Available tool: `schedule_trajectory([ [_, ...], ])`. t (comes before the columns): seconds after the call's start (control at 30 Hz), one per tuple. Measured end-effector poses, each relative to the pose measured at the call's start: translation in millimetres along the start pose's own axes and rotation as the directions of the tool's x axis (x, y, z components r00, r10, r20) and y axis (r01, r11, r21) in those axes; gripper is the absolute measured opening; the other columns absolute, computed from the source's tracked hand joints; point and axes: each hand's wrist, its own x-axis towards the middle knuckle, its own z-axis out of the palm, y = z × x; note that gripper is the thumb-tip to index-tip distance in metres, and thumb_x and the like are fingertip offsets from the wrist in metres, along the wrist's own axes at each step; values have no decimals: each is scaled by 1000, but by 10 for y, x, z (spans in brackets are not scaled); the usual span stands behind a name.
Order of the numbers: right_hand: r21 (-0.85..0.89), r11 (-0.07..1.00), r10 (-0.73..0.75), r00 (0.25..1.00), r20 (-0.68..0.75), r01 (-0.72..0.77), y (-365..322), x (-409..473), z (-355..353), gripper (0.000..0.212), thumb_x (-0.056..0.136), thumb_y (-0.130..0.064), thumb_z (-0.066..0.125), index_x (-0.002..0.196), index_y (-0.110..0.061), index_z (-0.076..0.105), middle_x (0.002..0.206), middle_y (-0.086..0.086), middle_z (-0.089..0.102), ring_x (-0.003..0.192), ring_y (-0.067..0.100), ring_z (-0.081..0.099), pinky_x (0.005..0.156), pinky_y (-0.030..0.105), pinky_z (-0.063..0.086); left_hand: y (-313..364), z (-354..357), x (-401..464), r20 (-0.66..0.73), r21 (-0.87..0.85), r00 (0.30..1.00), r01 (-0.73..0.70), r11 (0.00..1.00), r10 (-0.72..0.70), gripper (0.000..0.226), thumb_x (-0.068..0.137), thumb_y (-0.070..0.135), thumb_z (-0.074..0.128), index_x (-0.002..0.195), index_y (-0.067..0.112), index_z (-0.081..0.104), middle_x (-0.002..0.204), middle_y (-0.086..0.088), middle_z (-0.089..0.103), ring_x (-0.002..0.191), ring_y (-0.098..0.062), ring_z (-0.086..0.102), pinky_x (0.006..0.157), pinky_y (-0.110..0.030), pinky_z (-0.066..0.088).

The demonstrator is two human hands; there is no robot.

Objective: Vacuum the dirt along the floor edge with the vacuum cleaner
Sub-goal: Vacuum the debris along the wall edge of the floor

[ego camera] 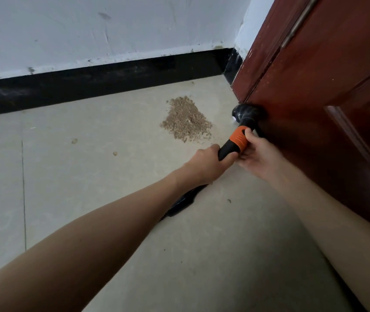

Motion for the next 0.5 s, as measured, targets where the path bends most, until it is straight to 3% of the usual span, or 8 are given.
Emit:
schedule_trajectory([
  [0.1,53,998,40,999,-8,-39,12,-125,-122,26,101,-28,50,118,-8,52,92,14,60,82,23,60,60,35,49,92,74,-120,20,30,1000,0,1000,-1,38,96,50,41,98,12,44,68,-3,54,44,-15,53,45,-24,44],
  [0.27,64,990,123,992,17,-124,260,-358,-319,26,101,-24,52,95,0,57,92,17,62,84,27,62,64,40,49,25,292,-478,44,87,998,36,996,-40,38,97,50,40,95,12,39,86,-15,62,58,-25,53,62,-33,47],
  [0.4,48,988,142,989,43,-144,420,-531,-332,25,101,-23,51,99,1,57,94,18,64,86,28,63,67,40,50,-76,348,-711,37,85,997,65,994,-68,38,96,52,40,94,14,40,82,-11,58,56,-23,52,62,-32,46],
  [0.5,31,988,151,988,46,-152,462,-653,-267,25,102,-23,50,109,0,55,98,19,62,95,29,61,82,41,48,-97,320,-831,40,47,993,107,993,-109,38,95,52,41,94,14,44,75,-6,57,48,-19,55,51,-27,47],
])
